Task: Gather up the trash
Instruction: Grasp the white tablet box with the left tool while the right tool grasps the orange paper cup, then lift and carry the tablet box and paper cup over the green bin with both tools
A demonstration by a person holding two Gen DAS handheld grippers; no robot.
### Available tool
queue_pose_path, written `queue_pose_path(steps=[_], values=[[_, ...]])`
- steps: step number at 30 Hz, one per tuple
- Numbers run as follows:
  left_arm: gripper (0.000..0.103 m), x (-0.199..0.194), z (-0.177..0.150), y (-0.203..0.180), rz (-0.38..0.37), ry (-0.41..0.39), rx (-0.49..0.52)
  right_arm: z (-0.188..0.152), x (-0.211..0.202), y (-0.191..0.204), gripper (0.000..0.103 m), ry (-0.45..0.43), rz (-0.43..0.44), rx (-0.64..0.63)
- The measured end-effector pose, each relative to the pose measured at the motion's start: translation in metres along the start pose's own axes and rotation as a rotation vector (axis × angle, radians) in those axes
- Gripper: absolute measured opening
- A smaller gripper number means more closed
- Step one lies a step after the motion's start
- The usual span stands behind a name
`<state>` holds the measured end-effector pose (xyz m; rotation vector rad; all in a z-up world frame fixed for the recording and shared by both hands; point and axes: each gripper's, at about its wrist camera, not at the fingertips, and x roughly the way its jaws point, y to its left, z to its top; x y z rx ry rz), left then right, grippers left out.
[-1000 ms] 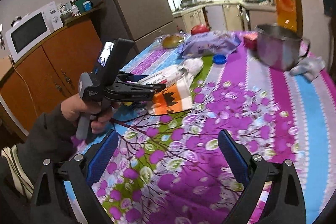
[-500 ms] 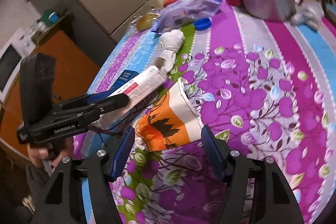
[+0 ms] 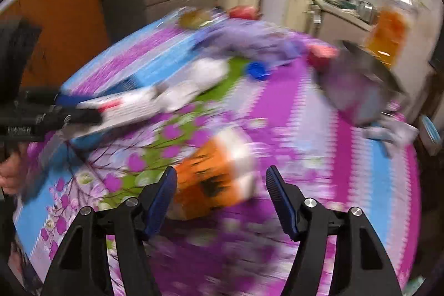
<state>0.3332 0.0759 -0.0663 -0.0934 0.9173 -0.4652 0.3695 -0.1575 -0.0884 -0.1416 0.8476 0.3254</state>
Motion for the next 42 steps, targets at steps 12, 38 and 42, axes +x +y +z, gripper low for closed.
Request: queue_pose_path(steps=[12,38,42], values=[[0.047,0.02,-0.005,-0.008,0.045,0.025,0.006,-0.035,0.018,-0.01,0.074,-0.026,0.099,0.487],[0.043,0.02,-0.021,-0.049,0.196,-0.062,0.037,-0.039,-0.027,0.027,0.029,-0.207,-0.035,0.204],[0.043,-0.011,-0.027,-0.067,0.23,-0.178,0.009,-0.048,-0.072,0.039,0.029,-0.327,-0.115,0.121]])
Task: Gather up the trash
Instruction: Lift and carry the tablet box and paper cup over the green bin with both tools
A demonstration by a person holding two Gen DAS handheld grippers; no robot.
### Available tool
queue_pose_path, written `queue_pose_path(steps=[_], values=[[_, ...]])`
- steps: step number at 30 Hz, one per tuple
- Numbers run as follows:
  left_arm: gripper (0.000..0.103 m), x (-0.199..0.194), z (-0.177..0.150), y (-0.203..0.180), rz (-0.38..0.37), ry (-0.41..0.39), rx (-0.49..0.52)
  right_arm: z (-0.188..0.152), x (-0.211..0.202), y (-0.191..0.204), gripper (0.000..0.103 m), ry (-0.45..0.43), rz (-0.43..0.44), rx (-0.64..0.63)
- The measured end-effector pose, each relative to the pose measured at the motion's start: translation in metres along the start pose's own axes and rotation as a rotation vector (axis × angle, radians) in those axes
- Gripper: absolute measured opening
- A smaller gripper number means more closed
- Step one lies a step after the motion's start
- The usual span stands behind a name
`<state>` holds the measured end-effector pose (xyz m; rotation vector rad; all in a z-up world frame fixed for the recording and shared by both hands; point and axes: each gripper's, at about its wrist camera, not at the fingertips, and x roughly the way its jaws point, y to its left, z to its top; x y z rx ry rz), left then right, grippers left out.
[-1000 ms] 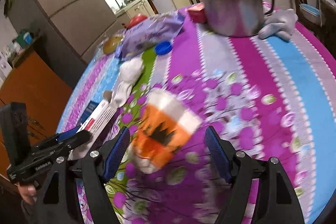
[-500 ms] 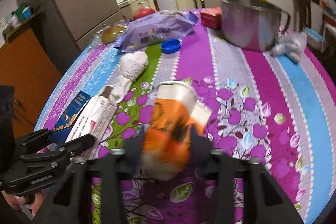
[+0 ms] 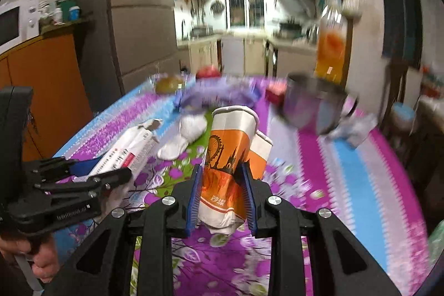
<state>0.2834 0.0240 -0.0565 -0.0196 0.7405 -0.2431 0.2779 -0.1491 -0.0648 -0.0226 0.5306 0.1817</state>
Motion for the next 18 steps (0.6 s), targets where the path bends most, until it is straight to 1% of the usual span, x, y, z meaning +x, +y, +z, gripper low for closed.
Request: queue_pose_path(steps=[5,7,9,13,18], values=[[0.043,-0.042,-0.003,-0.024,0.083,-0.139,-0.018,0.0,-0.044,0.004,0.029,-0.103,-0.036,-0.033],[0.043,-0.054,-0.003,-0.033,0.105,-0.18,-0.016,-0.003,-0.061,0.004,0.03,-0.138,-0.048,-0.042],[0.043,-0.069,-0.005,-0.044,0.121,-0.22,-0.007,-0.005,-0.075,0.003,0.03,-0.156,-0.049,-0.039],[0.043,-0.087,-0.006,-0.059,0.121,-0.258,0.008,-0.008,-0.097,0.001,0.03,-0.182,-0.059,-0.026],[0.043,-0.103,-0.009,-0.08,0.115,-0.282,0.031,-0.013,-0.129,-0.003,0.031,-0.209,-0.08,-0.016]])
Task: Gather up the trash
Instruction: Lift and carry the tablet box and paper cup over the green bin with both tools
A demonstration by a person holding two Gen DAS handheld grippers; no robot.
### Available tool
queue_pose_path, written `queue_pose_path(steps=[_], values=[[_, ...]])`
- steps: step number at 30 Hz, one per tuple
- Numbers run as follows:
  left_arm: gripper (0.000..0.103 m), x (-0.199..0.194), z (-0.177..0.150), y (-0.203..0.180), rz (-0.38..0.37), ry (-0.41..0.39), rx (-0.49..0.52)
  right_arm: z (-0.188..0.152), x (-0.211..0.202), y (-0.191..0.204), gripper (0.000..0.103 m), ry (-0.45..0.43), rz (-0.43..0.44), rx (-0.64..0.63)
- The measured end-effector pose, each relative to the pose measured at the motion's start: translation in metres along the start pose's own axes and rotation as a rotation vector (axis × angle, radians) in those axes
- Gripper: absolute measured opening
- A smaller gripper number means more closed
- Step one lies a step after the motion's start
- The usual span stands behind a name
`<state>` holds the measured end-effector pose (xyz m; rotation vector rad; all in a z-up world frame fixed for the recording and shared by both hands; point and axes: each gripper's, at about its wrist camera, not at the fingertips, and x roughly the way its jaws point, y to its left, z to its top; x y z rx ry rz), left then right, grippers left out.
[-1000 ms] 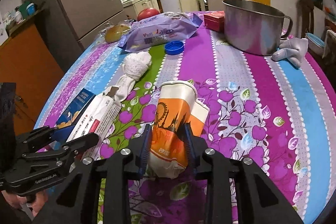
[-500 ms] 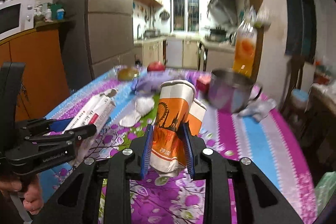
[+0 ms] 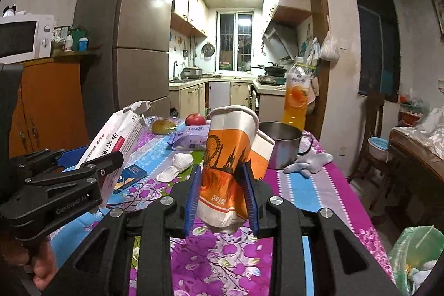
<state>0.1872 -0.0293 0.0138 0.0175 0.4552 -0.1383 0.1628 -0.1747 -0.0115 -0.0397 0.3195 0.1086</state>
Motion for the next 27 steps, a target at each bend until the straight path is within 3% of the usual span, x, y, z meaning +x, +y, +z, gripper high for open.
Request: queue_pose_path(steps=[14,27], values=[[0.043,-0.019,0.005,-0.058,-0.09,-0.019,0.043,0.001,-0.069,-0.065,0.031,-0.005,-0.126,0.047],[0.043,-0.02,0.007,-0.154,-0.242,-0.013,0.128,-0.01,-0.127,-0.162,0.031,0.017,-0.286,0.119]])
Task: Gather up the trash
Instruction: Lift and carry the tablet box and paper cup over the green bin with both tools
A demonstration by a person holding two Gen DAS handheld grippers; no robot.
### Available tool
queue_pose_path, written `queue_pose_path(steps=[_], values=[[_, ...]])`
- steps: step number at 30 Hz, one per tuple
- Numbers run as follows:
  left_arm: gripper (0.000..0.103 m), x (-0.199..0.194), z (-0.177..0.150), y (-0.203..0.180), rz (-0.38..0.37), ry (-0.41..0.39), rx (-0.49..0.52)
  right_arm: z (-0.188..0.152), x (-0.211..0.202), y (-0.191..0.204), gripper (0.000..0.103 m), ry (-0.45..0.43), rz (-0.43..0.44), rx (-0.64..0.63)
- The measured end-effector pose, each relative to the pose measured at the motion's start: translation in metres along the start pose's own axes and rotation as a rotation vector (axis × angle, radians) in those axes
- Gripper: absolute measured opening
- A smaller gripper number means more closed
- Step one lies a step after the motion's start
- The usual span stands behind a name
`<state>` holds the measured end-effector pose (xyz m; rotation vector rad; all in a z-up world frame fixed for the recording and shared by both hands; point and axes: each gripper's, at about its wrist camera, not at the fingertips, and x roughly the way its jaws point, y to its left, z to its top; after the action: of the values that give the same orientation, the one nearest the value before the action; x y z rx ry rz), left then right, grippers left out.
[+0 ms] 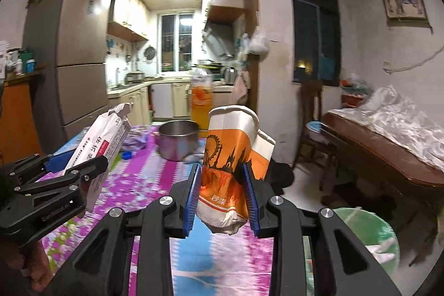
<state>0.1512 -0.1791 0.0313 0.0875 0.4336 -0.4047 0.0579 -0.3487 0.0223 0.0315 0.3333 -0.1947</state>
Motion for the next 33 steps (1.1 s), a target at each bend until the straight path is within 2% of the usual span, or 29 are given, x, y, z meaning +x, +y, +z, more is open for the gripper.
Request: queue_pose_path(steps=[11,17,25,33], values=[[0.043,0.027,0.005,-0.091,-0.145,0.042,0.075,-0.013,-0.015,-0.101,0.032,0.061,-0.139,0.057],[0.043,0.046,0.003,-0.143,-0.226,0.094,0.121,-0.02,-0.012,-0.156,0.032,0.114,-0.195,0.09],[0.043,0.068,-0.003,-0.203,-0.31,0.173,0.166,-0.034,0.009,-0.239,0.032,0.26,-0.244,0.129],[0.044,0.1,-0.014,-0.245,-0.347,0.292,0.212,-0.052,0.031,-0.285,0.033,0.393,-0.241,0.153]])
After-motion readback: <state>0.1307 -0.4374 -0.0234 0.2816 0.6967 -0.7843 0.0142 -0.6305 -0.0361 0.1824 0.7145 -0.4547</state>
